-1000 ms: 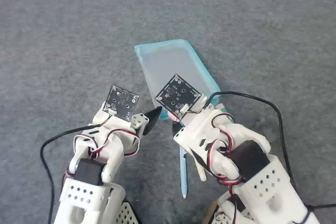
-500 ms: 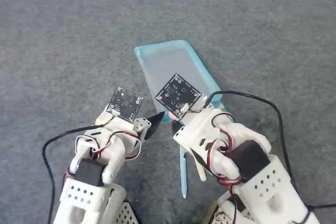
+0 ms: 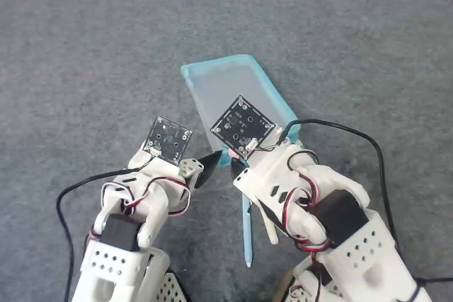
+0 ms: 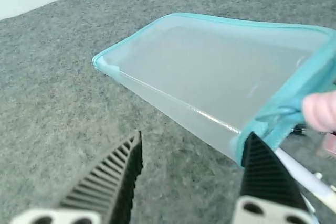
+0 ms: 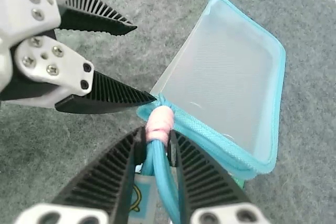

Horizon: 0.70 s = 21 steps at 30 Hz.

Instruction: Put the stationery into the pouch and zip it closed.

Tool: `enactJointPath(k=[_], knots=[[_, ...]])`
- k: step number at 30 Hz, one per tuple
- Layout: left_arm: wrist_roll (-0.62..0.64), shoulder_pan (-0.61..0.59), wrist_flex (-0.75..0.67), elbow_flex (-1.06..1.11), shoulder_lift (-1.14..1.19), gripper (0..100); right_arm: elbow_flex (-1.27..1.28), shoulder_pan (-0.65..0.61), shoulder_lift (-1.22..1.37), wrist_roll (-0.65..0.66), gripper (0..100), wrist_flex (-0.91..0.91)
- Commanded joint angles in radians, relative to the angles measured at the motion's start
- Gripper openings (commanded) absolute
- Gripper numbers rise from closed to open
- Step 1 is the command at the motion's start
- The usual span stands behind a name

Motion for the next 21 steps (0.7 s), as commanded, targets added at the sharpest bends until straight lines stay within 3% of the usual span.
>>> enactJointPath(k=[1, 21], knots=[[-0.014, 0.003, -0.031, -0.021, 0.015, 29, -0.063, -0.004, -0.019, 0.005, 0.6, -0.044], [-0.014, -0.008, -0.161, 0.042, 0.017, 29, -0.055, -0.084, -0.074, 0.063, 0.6, 0.065]])
